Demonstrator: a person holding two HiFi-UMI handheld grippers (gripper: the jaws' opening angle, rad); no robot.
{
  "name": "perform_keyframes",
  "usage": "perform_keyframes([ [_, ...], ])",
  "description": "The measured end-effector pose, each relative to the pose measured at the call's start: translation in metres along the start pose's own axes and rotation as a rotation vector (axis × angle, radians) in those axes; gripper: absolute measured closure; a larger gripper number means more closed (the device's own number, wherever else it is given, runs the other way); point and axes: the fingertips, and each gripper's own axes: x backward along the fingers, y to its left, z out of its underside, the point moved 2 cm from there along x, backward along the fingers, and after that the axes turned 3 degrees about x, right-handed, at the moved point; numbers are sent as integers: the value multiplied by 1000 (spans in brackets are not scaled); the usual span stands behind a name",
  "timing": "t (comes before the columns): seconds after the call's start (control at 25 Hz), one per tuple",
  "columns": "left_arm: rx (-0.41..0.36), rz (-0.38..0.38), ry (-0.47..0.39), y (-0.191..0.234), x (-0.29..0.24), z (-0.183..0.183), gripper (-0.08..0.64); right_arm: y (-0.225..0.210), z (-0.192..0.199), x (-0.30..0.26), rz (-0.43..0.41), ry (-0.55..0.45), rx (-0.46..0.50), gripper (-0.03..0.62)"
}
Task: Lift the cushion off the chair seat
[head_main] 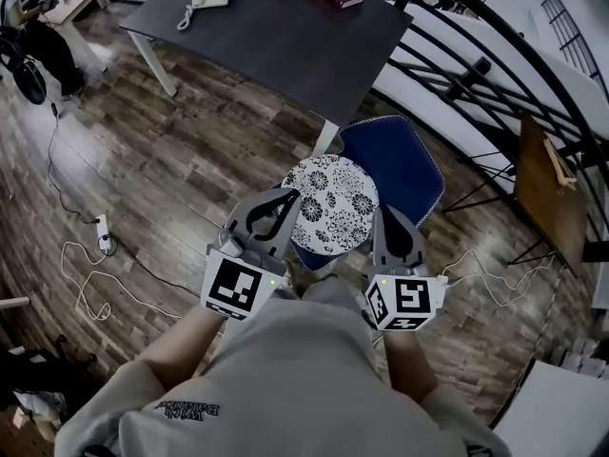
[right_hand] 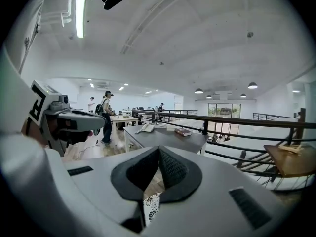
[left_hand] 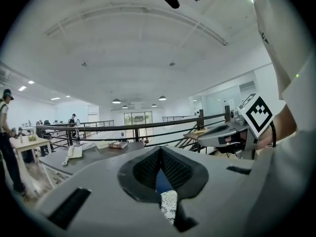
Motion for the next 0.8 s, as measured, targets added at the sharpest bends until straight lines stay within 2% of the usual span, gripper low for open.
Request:
perform_keyframes([
  [0.16, 12, 0, 8, -1, 4, 5, 554, -1, -12, 0, -24, -70, -20, 589],
  [0.32, 47, -27, 62, -3, 4, 26, 554, -2, -25, 3, -77, -163, -35, 589],
  [0.6, 63, -72, 103, -11, -8, 33, 554, -9, -26, 3, -188, -207, -41, 589],
  [0.8, 64, -93, 122, -17, -16, 34, 554, -19, -17, 3, -223, -194, -26, 589],
])
